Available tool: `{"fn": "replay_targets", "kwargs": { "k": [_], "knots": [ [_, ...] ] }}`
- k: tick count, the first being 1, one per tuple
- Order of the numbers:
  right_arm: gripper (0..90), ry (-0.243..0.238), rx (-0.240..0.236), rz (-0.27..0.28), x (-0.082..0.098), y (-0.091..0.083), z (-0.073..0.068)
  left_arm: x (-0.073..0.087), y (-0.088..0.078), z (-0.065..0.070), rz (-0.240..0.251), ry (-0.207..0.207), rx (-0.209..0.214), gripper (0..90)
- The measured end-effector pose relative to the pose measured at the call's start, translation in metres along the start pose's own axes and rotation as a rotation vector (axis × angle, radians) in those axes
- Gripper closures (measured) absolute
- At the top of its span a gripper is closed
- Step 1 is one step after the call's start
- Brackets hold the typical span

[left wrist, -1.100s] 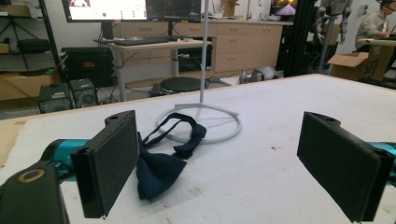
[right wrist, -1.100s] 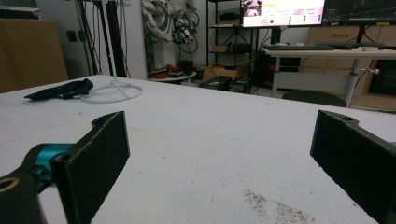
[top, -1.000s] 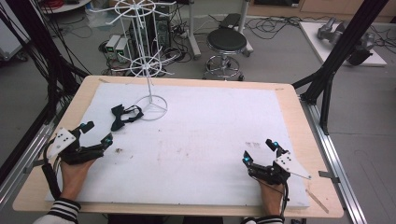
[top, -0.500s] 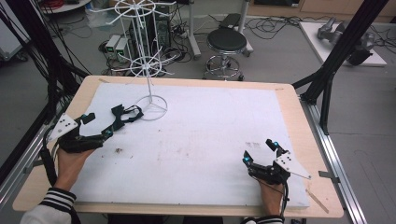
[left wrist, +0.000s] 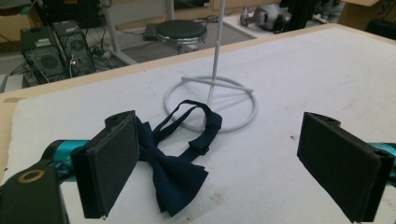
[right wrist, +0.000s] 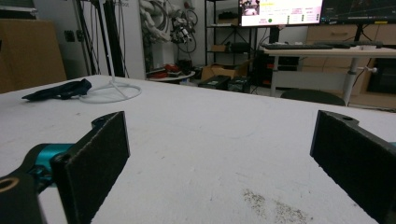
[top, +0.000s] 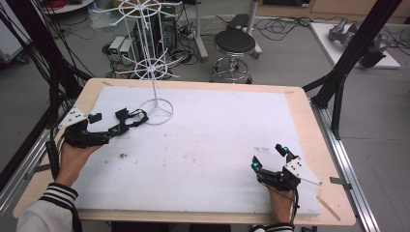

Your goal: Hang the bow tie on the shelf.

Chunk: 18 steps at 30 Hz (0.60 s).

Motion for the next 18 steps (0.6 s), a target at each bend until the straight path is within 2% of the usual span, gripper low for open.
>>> {"fn": "replay_targets", "kwargs": {
  "k": [6,8,15,18],
  "knots": [
    [3.6,0.0,0.0,0.0,0.0,0.0,0.0,0.002,0.015,-0.007,-0.104,-0.025,-0.002,13.2],
    [3.6,0.005,0.001,-0.001,0.0,0.0,0.0,0.0,0.018,-0.009,-0.125,-0.034,-0.007,13.1],
    [3.7,0.001,0.001,-0.001,0.0,0.0,0.0,0.002,0.029,-0.013,-0.188,-0.029,-0.02,13.2],
    [3.6,0.002,0.001,-0.001,0.0,0.0,0.0,0.006,0.033,-0.014,-0.226,-0.046,-0.027,13.5]
  ]
}}
Point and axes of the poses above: each handheld gripper's, and its own axes: y roughly forward along the jaws, x roughly out of its underside, z roughly to its right, the point moved 8 cm from there along y, roughly forward along the jaws, and after that the axes turned 2 degrees about z, right-handed, at the moved point
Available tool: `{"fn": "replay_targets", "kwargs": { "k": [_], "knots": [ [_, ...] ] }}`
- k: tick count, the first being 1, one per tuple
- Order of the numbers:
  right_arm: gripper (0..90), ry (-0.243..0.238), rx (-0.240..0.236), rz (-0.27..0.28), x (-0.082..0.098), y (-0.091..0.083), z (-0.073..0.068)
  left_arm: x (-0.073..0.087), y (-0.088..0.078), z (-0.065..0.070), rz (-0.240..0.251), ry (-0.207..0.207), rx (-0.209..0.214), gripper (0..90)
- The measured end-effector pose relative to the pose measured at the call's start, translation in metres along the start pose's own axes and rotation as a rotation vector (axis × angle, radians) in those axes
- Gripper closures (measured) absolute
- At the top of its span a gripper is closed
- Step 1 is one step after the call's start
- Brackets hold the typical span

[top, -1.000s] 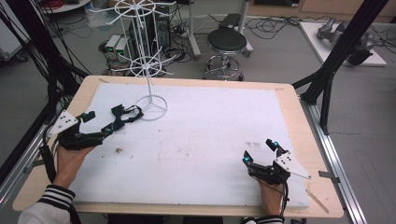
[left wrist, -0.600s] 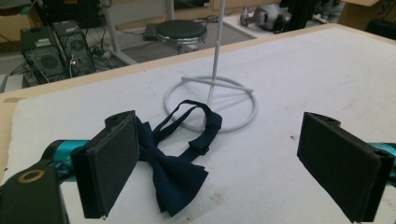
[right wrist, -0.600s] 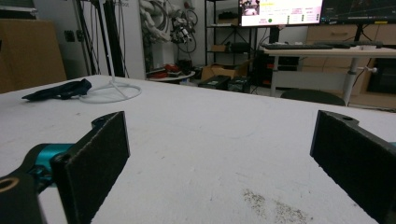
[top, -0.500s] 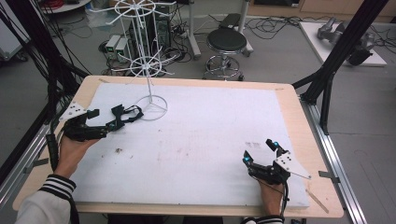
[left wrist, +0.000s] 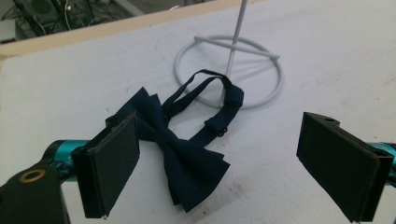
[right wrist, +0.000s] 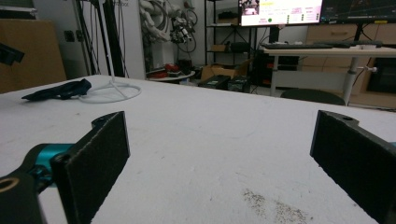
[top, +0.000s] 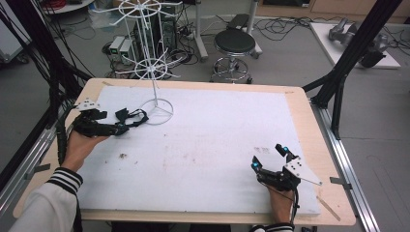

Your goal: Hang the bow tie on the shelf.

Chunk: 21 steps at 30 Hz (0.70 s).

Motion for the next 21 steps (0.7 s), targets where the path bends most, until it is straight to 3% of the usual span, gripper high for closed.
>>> {"fn": "replay_targets", "kwargs": {
  "k": [8,21],
  "knots": [
    [3.6,0.001,0.0,-0.001,0.0,0.0,0.0,0.01,0.013,-0.007,-0.089,-0.024,-0.021,14.4],
    [3.6,0.001,0.0,-0.002,0.0,0.0,0.0,0.022,0.029,-0.013,-0.171,-0.072,-0.053,17.0]
  ]
}}
Point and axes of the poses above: each handheld gripper's, and its own axes: y roughly forward along the jaws, x roughly out of its underside, z roughly to its right, the point moved 8 cm from there along y, roughly forward along the jaws, and after that the axes turned 2 degrees about z, right-handed, at the moved point
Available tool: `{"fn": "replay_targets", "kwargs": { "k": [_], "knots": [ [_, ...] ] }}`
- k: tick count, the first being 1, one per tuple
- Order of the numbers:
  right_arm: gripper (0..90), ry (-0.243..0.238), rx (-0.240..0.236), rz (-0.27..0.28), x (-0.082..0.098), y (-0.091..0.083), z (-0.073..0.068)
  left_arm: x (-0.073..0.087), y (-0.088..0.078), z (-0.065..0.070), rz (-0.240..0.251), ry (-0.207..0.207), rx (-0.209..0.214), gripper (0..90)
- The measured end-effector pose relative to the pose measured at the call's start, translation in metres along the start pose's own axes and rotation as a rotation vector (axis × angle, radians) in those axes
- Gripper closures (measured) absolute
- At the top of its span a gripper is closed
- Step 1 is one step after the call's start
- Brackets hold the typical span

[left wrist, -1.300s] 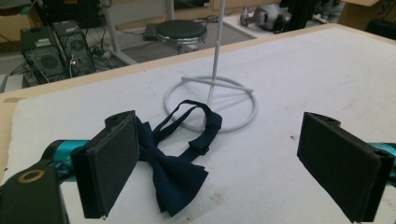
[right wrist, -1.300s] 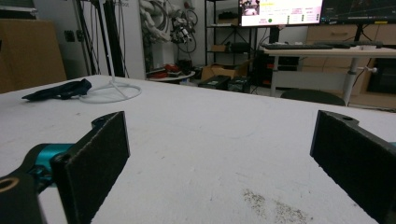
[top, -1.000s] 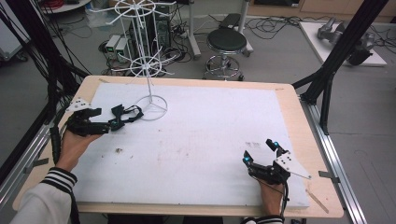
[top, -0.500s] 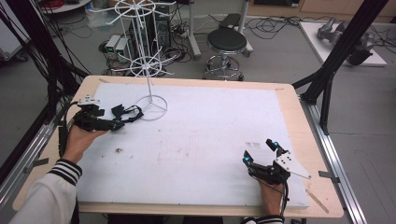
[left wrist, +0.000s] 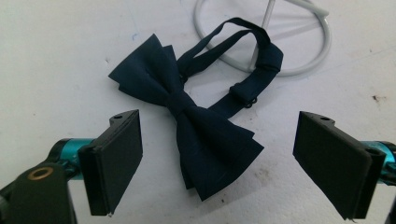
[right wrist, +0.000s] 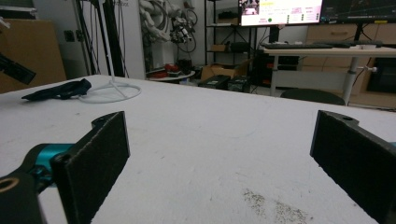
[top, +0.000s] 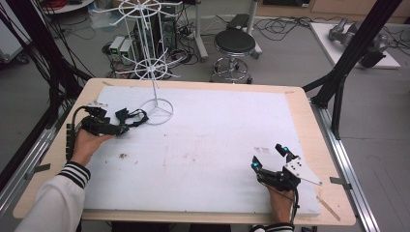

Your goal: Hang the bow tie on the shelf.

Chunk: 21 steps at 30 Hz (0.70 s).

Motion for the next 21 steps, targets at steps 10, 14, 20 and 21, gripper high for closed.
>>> {"fn": "replay_targets", "kwargs": {
  "k": [10,14,20,21],
  "knots": [
    [3.6,0.005,0.001,0.0,0.0,0.0,0.0,0.0,0.01,-0.001,0.001,-0.079,0.005,20.8],
    [3.6,0.002,0.001,-0.001,0.0,0.0,0.0,0.003,0.015,-0.002,-0.013,-0.09,-0.008,21.4],
    [3.6,-0.002,-0.001,0.001,0.0,0.0,0.0,0.003,0.019,-0.002,-0.019,-0.081,-0.005,25.7],
    [3.6,-0.002,-0.001,0.001,0.0,0.0,0.0,0.003,0.019,-0.002,-0.015,-0.085,-0.009,26.5]
  ]
}}
Point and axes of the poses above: each handheld gripper's, and its own axes: y roughly forward along the jaws, x roughly out of its underside, z roughly to its right, the point moved 8 cm from there along y, roughly forward along the jaws, and after that the axes turned 2 degrees about z, right-handed, at the moved point
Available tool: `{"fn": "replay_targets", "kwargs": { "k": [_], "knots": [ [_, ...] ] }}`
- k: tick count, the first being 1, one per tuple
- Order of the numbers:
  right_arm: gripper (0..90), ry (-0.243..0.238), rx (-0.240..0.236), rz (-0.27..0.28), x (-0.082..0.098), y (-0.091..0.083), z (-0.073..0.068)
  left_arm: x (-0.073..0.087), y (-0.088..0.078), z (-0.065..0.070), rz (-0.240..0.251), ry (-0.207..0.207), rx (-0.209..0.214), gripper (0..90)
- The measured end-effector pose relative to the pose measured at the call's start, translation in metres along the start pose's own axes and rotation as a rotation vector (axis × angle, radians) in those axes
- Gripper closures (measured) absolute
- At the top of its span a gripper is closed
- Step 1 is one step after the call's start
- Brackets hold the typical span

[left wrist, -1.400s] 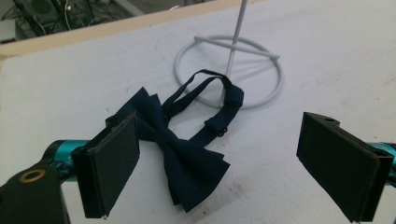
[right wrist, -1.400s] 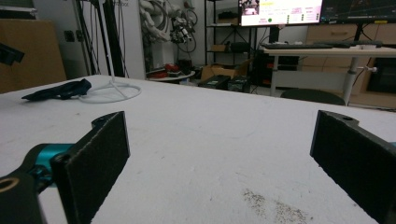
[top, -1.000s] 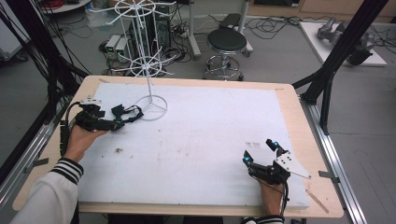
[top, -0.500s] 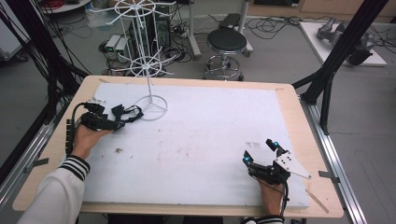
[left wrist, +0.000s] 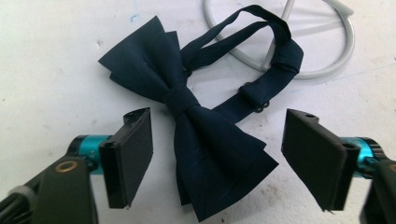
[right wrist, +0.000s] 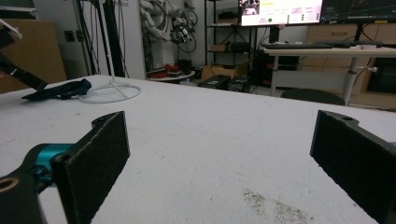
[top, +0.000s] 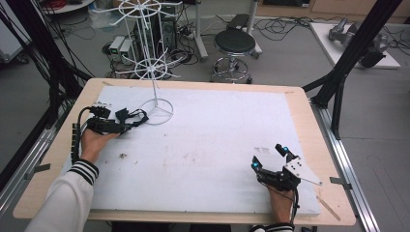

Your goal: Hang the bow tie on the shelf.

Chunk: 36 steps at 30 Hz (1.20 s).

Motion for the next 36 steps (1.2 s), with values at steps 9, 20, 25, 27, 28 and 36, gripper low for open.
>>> {"fn": "replay_targets", "kwargs": {
  "k": [9,20,25,27,28,36],
  "knots": [
    [3.6,-0.001,0.001,0.001,0.0001,-0.0005,-0.0003,0.0035,0.005,-0.0012,-0.026,-0.008,0.003,33.7],
    [3.6,-0.005,0.002,0.008,-0.0004,-0.0007,-0.0004,0.005,0.009,-0.0013,-0.037,-0.015,-0.011,49.2],
    [3.6,-0.001,0.003,0.007,-0.0002,-0.0009,-0.0005,0.0069,0.0071,-0.0037,-0.052,0.011,-0.022,58.7],
    [3.6,0.0,0.003,0.007,-0.0002,-0.0009,-0.0005,0.0071,0.0069,-0.0043,-0.052,0.026,-0.029,60.6],
    [3.6,0.0,0.003,0.006,-0.0002,-0.001,-0.0005,0.0073,0.0068,-0.0047,-0.051,0.03,-0.039,62.5],
    [3.6,0.0,0.005,0.007,-0.0002,-0.0011,-0.0003,0.0072,0.0033,-0.0058,-0.034,0.058,-0.067,75.3]
  ]
}}
Point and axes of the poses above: each handheld gripper's, and its own axes: y roughly forward along the jaws, x roughly out of its underside, z roughly to its right, the point moved 8 cm from there along y, roughly forward along the jaws, and after that the axes turned 2 degrees about z, right-handed, at the moved point
